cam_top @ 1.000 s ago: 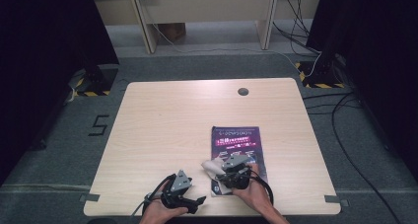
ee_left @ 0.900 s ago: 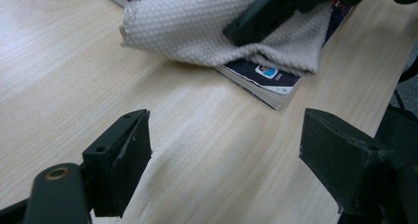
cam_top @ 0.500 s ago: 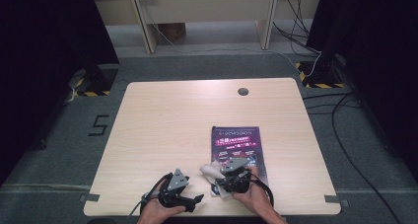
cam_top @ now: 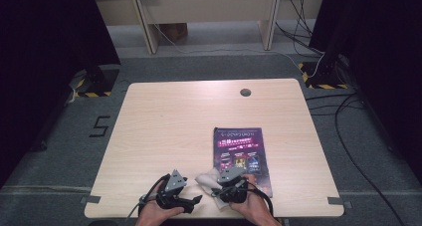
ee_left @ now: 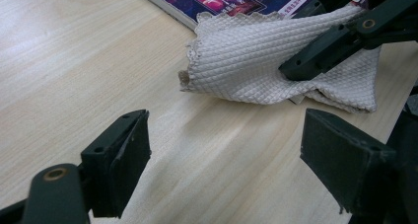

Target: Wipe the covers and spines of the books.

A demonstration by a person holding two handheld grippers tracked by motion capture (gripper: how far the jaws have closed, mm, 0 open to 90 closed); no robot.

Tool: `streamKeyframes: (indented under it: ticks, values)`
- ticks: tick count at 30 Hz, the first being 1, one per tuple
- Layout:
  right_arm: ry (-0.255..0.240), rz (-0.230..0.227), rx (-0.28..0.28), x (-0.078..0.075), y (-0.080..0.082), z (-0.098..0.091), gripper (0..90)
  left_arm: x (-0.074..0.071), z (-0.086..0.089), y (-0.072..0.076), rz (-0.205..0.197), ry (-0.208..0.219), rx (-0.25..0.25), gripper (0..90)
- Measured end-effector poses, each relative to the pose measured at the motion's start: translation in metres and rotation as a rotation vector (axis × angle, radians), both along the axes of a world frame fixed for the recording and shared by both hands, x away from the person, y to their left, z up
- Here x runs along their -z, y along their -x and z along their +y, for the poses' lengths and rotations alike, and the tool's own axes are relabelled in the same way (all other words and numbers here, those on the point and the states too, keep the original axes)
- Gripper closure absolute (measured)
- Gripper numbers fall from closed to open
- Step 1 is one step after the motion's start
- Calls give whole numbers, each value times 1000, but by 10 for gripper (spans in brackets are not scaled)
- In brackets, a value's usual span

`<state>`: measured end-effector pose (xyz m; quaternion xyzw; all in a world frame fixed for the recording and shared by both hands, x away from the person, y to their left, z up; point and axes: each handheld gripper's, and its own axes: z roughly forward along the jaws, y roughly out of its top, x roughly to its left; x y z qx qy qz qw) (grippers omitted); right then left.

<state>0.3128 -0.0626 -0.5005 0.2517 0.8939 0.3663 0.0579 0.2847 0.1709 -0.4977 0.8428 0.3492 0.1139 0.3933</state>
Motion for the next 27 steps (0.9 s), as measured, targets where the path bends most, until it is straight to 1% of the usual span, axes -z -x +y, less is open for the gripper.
streamKeyframes:
  ticks: [1,3,4,6,8,9,12,15,19,20,23,27]
  values:
    - [-4,6,3,0,0,-1,752,0,0,0,0,0,0,183]
    - [3,0,10,0,-3,-2,752,-1,1,0,-1,3,-3,183]
    - [11,-11,16,0,-4,-3,752,-1,1,0,-6,6,-5,183]
    - [4,-3,28,0,-7,-6,752,0,2,0,-4,5,-7,183]
    - [9,-9,25,0,-6,-5,754,-1,1,0,-3,4,-7,182]
    - [9,-12,28,0,-5,-4,755,-1,1,-1,-4,11,-10,181]
    - [5,-7,2,0,-3,0,755,0,1,0,-2,5,-4,181]
    - [1,-6,-11,0,0,4,755,-1,1,-1,-4,7,-8,181]
    - [-7,-3,-12,1,-1,5,752,0,1,0,-1,1,-5,180]
    - [-9,4,-9,1,-2,3,751,-1,1,0,-5,6,-4,180]
    - [6,-14,4,0,-5,0,750,0,1,0,-2,4,0,180]
    - [6,-10,28,0,-9,-8,750,-1,1,0,-3,3,-3,180]
